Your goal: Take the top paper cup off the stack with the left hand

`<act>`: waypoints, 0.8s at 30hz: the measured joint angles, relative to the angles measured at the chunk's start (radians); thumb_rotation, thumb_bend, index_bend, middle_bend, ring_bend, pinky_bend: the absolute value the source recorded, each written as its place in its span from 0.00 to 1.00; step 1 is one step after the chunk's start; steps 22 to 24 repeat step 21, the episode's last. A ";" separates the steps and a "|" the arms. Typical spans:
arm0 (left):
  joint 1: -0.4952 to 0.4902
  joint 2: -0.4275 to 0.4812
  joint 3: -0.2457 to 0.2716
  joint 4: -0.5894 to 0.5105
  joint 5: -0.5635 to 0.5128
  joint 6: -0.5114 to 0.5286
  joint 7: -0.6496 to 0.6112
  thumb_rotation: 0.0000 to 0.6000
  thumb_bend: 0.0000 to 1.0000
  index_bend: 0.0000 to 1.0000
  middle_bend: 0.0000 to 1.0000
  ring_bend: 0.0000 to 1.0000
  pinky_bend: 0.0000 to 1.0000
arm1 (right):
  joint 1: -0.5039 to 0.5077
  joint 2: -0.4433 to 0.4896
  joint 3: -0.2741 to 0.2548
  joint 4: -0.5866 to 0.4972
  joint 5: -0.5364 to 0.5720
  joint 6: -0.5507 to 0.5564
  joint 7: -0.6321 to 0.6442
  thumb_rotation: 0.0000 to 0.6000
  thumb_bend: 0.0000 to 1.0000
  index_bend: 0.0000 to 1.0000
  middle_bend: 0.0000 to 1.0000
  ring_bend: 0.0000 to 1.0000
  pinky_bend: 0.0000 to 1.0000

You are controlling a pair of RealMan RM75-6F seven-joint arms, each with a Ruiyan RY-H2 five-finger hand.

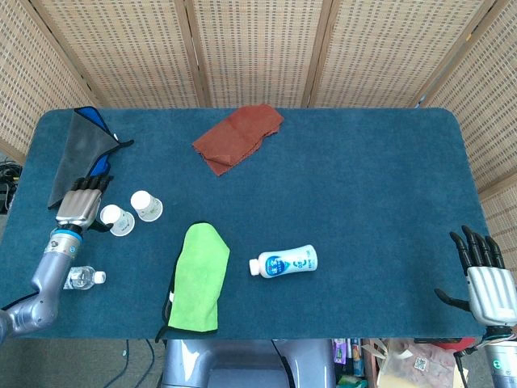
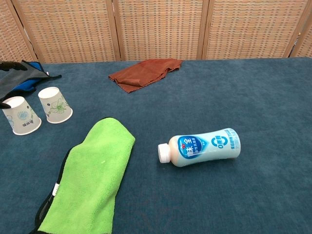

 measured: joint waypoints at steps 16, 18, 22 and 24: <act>0.295 0.081 0.073 -0.254 0.554 0.505 -0.179 1.00 0.24 0.00 0.00 0.00 0.00 | 0.003 -0.003 -0.004 -0.011 -0.022 0.008 -0.008 1.00 0.12 0.00 0.00 0.00 0.00; 0.365 0.038 0.115 -0.230 0.634 0.593 -0.175 1.00 0.24 0.00 0.00 0.00 0.00 | 0.003 -0.006 -0.006 -0.011 -0.027 0.009 -0.017 1.00 0.12 0.00 0.00 0.00 0.00; 0.448 -0.032 0.165 -0.175 0.694 0.667 -0.166 1.00 0.24 0.00 0.00 0.00 0.00 | 0.003 -0.009 -0.009 -0.012 -0.039 0.017 -0.027 1.00 0.12 0.00 0.00 0.00 0.00; 0.448 -0.032 0.165 -0.175 0.694 0.667 -0.166 1.00 0.24 0.00 0.00 0.00 0.00 | 0.003 -0.009 -0.009 -0.012 -0.039 0.017 -0.027 1.00 0.12 0.00 0.00 0.00 0.00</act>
